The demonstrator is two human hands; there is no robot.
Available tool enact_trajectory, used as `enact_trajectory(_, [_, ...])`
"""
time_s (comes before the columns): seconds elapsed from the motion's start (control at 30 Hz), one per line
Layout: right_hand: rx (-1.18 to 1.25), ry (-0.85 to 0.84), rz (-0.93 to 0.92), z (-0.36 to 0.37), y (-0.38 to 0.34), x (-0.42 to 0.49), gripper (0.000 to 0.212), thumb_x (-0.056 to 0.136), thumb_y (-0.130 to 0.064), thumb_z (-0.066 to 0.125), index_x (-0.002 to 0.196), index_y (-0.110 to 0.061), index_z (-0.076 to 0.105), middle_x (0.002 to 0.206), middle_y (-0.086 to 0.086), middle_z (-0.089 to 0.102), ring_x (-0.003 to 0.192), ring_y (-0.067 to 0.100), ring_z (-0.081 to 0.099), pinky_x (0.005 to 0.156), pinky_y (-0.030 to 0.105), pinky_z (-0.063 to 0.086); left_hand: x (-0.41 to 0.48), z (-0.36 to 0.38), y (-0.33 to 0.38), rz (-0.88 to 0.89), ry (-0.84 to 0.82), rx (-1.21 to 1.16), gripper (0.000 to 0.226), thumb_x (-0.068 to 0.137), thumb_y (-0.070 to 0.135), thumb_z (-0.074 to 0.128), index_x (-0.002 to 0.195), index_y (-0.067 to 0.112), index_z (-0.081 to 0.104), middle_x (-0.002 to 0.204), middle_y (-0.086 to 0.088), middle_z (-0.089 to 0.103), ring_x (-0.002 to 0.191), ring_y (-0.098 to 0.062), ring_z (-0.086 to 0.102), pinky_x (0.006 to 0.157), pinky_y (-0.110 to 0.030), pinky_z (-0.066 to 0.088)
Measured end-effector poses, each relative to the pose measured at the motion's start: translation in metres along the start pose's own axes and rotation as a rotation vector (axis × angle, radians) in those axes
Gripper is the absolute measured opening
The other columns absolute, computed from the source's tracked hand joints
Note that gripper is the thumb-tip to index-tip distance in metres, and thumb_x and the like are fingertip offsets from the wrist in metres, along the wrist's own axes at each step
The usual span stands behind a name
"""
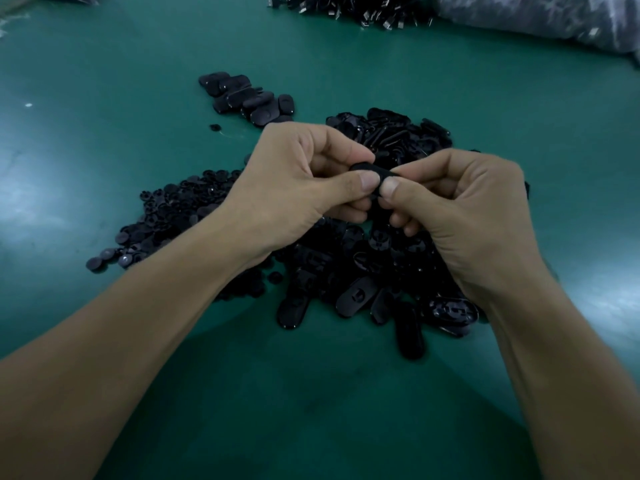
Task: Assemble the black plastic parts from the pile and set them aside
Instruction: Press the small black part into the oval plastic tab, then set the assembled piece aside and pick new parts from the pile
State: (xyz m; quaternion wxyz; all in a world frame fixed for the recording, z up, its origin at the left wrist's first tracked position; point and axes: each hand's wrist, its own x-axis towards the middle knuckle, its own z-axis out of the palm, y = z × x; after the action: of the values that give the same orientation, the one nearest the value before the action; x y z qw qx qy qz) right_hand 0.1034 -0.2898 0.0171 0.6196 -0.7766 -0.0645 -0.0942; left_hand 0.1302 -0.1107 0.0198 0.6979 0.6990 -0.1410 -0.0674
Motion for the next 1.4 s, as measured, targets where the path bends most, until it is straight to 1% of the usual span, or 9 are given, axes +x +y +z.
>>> enact_trajectory(0.4, [-0.023, 0.055, 0.018, 0.002, -0.001, 0.001, 0.009, 0.081, -0.011, 0.077, 0.079, -0.014, 0.070, 0.066, 0.004, 0.073, 0.050, 0.006, 0.063, 0.049, 0.016, 0.047, -0.001, 0.004, -0.002, 0.038, 0.014, 0.073, 0.011, 0.086, 0.001, 0.074, 0.095, 0.006, 0.068, 0.070, -0.006, 0.073, 0.065, -0.017, 0.073, 0.062, -0.027, 0.060])
enact_trajectory(0.67, [-0.083, -0.002, -0.026, 0.001, -0.002, 0.000, 0.011, 0.085, -0.010, 0.077, 0.084, -0.020, 0.073, 0.070, -0.002, 0.075, 0.057, 0.008, 0.069, 0.052, 0.015, 0.049, 0.000, 0.002, -0.002, 0.040, 0.062, 0.116, 0.009, 0.085, 0.001, 0.076, 0.088, 0.003, 0.068, 0.073, -0.018, 0.072, 0.059, -0.018, 0.071, 0.058, -0.028, 0.060])
enact_trajectory(0.8, [-0.082, 0.009, -0.033, 0.001, -0.002, 0.000, 0.010, 0.085, -0.010, 0.077, 0.086, -0.019, 0.073, 0.070, -0.001, 0.075, 0.058, 0.010, 0.070, 0.053, 0.016, 0.050, 0.002, -0.002, -0.003, 0.047, 0.055, 0.150, 0.009, 0.085, 0.004, 0.077, 0.088, 0.006, 0.068, 0.072, -0.015, 0.073, 0.060, -0.017, 0.072, 0.057, -0.025, 0.059])
enact_trajectory(0.9, [-0.136, 0.038, -0.046, 0.003, 0.000, 0.000, 0.010, 0.086, -0.013, 0.078, 0.088, -0.022, 0.074, 0.073, -0.005, 0.075, 0.060, 0.009, 0.071, 0.054, 0.015, 0.051, 0.002, -0.003, -0.006, 0.071, 0.064, 0.263, 0.008, 0.087, 0.012, 0.077, 0.090, 0.012, 0.070, 0.072, -0.006, 0.075, 0.063, -0.014, 0.073, 0.060, -0.024, 0.059])
enact_trajectory(1.0, [-0.185, 0.074, -0.072, 0.006, 0.002, 0.000, 0.014, 0.087, -0.016, 0.077, 0.091, -0.029, 0.073, 0.076, -0.012, 0.075, 0.066, 0.005, 0.072, 0.060, 0.013, 0.051, 0.003, -0.002, -0.010, 0.137, 0.116, 0.440, 0.007, 0.086, 0.023, 0.078, 0.089, 0.023, 0.071, 0.073, 0.005, 0.075, 0.067, -0.008, 0.072, 0.067, -0.026, 0.060])
enact_trajectory(1.1, [-0.242, 0.110, -0.110, 0.006, 0.003, -0.001, 0.018, 0.088, -0.019, 0.076, 0.097, -0.033, 0.072, 0.081, -0.017, 0.075, 0.074, 0.002, 0.072, 0.070, 0.018, 0.056, 0.005, -0.006, -0.008, 0.182, 0.162, 0.480, 0.009, 0.083, 0.026, 0.081, 0.083, 0.026, 0.072, 0.071, 0.009, 0.073, 0.065, -0.007, 0.070, 0.066, -0.024, 0.059])
enact_trajectory(1.27, [-0.453, 0.222, -0.158, 0.003, 0.008, -0.002, 0.014, 0.090, -0.021, 0.073, 0.103, -0.028, 0.073, 0.073, -0.020, 0.066, 0.070, -0.004, 0.064, 0.066, 0.007, 0.047, 0.025, -0.040, -0.007, 0.117, 0.406, 0.262, 0.009, 0.083, 0.019, 0.082, 0.079, 0.023, 0.074, 0.068, 0.003, 0.074, 0.064, -0.015, 0.072, 0.069, -0.031, 0.061])
enact_trajectory(1.33, [-0.579, 0.216, -0.157, 0.001, 0.010, -0.002, 0.013, 0.091, -0.022, 0.072, 0.103, -0.024, 0.074, 0.077, -0.020, 0.062, 0.067, -0.002, 0.058, 0.067, 0.008, 0.045, 0.036, -0.054, -0.009, 0.090, 0.486, 0.183, 0.010, 0.084, 0.015, 0.080, 0.079, 0.021, 0.074, 0.066, 0.003, 0.073, 0.065, -0.014, 0.071, 0.071, -0.030, 0.061])
enact_trajectory(1.4, [-0.705, 0.181, -0.148, 0.000, 0.010, -0.003, 0.018, 0.091, -0.027, 0.071, 0.109, -0.023, 0.073, 0.082, -0.014, 0.060, 0.073, 0.000, 0.054, 0.071, 0.012, 0.042, 0.050, -0.064, -0.012, 0.038, 0.530, 0.137, 0.011, 0.087, 0.011, 0.077, 0.079, 0.017, 0.073, 0.062, 0.005, 0.072, 0.062, -0.011, 0.069, 0.068, -0.025, 0.059])
